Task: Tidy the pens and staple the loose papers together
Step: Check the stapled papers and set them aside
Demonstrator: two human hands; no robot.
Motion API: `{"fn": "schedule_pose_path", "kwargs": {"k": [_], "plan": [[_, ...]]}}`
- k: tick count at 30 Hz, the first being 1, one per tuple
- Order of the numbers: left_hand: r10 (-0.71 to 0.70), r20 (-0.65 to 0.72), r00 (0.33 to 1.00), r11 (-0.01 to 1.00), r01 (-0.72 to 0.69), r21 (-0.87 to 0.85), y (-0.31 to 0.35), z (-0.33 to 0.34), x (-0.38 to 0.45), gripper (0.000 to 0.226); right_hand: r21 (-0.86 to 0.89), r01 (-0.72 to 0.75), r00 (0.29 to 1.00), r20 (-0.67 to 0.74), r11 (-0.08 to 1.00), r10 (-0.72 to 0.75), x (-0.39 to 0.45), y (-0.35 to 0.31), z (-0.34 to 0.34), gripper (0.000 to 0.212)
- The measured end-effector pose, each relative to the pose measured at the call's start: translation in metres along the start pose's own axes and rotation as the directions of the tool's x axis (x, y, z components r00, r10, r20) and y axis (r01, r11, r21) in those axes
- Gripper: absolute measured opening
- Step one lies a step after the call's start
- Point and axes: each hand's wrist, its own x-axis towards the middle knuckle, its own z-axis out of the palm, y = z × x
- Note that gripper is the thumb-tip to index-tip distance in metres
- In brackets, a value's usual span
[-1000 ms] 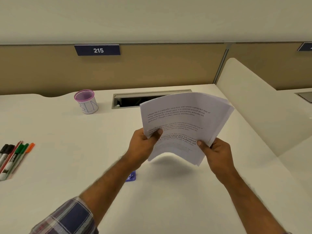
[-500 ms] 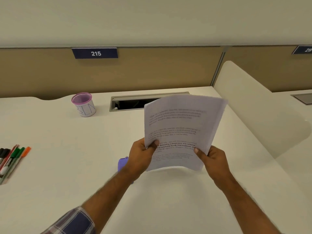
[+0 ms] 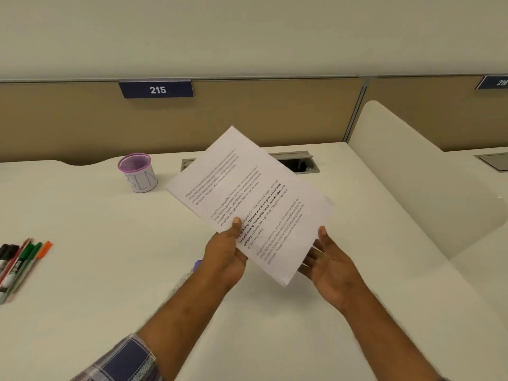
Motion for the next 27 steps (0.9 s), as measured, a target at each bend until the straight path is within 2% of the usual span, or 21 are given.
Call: {"fn": "schedule_pose_path", "kwargs": {"k": [2, 4, 10, 16, 18, 21, 24, 27], "plan": [[-0.028, 0.008, 1.000, 0.999, 0.028, -0.032, -0.005, 0.001, 0.000, 0.036, 0.054, 0.003, 0.999, 0.046, 0.999, -0.005, 0.000, 0.000, 0.009, 0.043], [-0.042, 0.018, 0.999, 0.997, 0.043, -0.061, -0.009, 0.000, 0.001, 0.035, 0.056, 0.038, 0.999, 0.037, 0.998, -0.041, 0.002, 0.000, 0.015, 0.030], [-0.090, 0.057, 0.994, 0.993, 0.095, -0.074, -0.011, -0.007, -0.002, 0.031, -0.070, 0.103, 0.990, -0.092, 0.992, -0.109, 0.012, -0.004, 0.013, 0.037], [-0.077, 0.135, 0.988, 0.992, 0.090, -0.089, 0.040, -0.040, 0.010, 0.047, -0.165, 0.090, 0.993, -0.064, 0.982, -0.102, 0.003, -0.038, -0.013, 0.034], [-0.110, 0.160, 0.981, 0.993, 0.115, -0.021, 0.060, -0.053, 0.012, 0.052, -0.197, 0.070, 0.997, -0.028, 0.978, -0.077, 0.000, -0.050, -0.023, 0.038], [-0.101, 0.204, 0.974, 0.973, 0.054, 0.224, 0.084, -0.061, 0.016, 0.054, -0.271, 0.042, 0.999, 0.028, 0.962, -0.036, -0.003, -0.061, -0.032, 0.044], [-0.101, 0.248, 0.963, 0.871, -0.035, 0.489, 0.090, -0.051, 0.019, 0.050, -0.353, 0.029, 0.997, 0.080, 0.935, -0.001, -0.006, -0.066, -0.032, 0.038], [-0.124, 0.217, 0.968, 0.787, -0.037, 0.616, 0.086, -0.039, 0.020, 0.043, -0.383, 0.045, 0.996, 0.088, 0.923, -0.011, -0.006, -0.068, -0.030, 0.034]]}}
